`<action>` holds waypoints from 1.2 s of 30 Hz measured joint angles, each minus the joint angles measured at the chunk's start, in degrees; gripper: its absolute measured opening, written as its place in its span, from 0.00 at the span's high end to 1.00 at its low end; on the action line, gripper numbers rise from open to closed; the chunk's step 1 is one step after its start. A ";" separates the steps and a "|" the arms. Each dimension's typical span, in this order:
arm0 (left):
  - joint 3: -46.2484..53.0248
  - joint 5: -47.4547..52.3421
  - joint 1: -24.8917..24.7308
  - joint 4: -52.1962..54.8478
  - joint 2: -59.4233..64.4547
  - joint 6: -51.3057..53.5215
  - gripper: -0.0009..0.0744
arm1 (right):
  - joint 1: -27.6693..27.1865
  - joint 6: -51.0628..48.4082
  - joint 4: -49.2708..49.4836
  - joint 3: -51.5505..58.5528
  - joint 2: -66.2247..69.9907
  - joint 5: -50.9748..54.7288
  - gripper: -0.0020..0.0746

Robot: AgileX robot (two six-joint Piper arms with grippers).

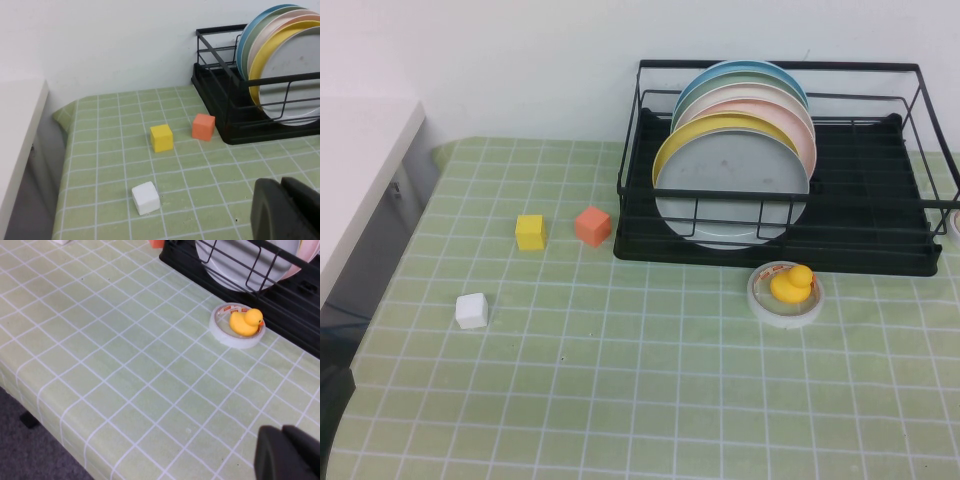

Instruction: Place plate on rack

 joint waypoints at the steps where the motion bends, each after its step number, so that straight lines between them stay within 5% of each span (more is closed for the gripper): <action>1: 0.00 0.00 0.00 0.00 0.00 0.00 0.99 | 0.00 0.11 0.00 0.00 0.00 0.00 0.97; 9: 0.10 4.40 0.84 -1.86 -2.16 -5.05 0.99 | 0.00 0.34 0.09 0.00 0.00 0.00 0.97; 24: 8.40 -3.68 16.58 -8.15 -15.84 -9.29 0.99 | 0.00 0.45 0.22 0.00 0.00 0.00 0.97; 36: 13.78 -10.36 17.51 -8.70 -16.36 -14.94 0.99 | 0.00 0.45 0.22 0.13 0.00 0.00 0.97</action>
